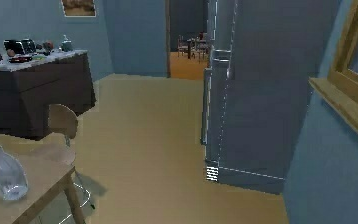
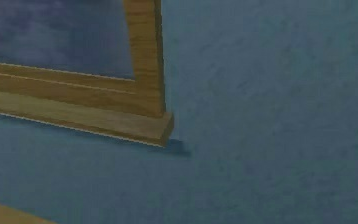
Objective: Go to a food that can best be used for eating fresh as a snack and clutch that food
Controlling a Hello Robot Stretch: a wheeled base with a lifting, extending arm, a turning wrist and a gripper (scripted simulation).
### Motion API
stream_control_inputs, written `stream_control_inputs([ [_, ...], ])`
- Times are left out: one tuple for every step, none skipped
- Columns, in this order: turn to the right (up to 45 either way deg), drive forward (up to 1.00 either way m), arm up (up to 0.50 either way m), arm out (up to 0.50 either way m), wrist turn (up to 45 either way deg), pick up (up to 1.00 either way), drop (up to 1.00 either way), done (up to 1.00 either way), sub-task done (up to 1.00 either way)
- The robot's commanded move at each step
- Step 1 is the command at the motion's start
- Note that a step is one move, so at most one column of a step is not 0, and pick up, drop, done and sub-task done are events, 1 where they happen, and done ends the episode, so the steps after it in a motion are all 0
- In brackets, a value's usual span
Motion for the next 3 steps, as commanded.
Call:
stream_control_inputs([
  [0.0,0.5,0.0,0.0,0.0,0.0,0.0,0.0,0.0],
  [12.0,0.0,0.0,0.0,0.0,0.0,0.0,0.0,0.0],
  [0.0,0.2,0.0,0.0,0.0,0.0,0.0,0.0,0.0],
])
